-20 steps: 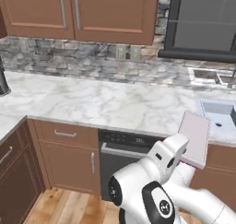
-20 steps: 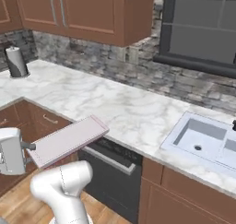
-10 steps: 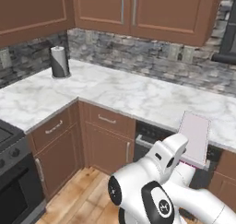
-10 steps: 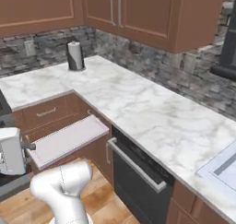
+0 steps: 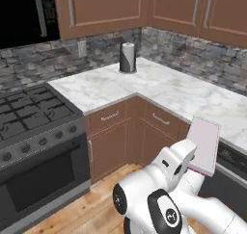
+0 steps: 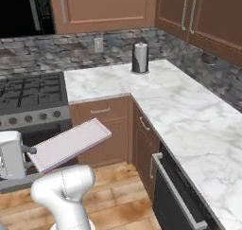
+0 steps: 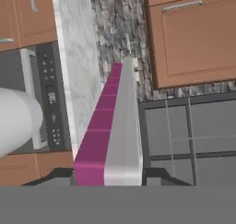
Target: The ice cube tray has been filled with water. Take the tray and place it in the freezer to make ice. Close the freezer door after placing the tray.
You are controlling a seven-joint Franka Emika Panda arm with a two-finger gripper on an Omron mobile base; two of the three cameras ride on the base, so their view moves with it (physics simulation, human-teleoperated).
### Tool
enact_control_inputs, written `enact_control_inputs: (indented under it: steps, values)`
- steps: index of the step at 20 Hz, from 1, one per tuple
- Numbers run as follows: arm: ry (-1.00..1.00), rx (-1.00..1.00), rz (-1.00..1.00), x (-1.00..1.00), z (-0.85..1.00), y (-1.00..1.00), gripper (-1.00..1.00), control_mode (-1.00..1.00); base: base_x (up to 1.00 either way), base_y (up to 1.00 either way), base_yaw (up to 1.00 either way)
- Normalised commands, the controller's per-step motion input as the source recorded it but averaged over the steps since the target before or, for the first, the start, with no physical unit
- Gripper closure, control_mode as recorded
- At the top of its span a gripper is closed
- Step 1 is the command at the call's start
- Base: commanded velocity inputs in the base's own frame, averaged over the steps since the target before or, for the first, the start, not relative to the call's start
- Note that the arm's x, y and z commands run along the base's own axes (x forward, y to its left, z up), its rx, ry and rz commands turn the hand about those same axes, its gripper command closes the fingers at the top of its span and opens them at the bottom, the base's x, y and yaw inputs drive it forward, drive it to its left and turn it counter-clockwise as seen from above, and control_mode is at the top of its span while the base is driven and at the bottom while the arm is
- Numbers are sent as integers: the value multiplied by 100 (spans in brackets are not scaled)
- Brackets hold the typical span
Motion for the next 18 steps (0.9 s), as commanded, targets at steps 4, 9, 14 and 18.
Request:
enact_control_inputs:
  steps: [4,9,14,18]
  values:
    - [0,0,0,0,0,0,100,100,-23,18,58]
    - [0,0,0,0,0,0,100,100,-20,14,57]
    - [0,0,0,0,0,0,100,100,-12,11,55]
    - [0,0,0,0,0,0,100,100,-1,12,54]
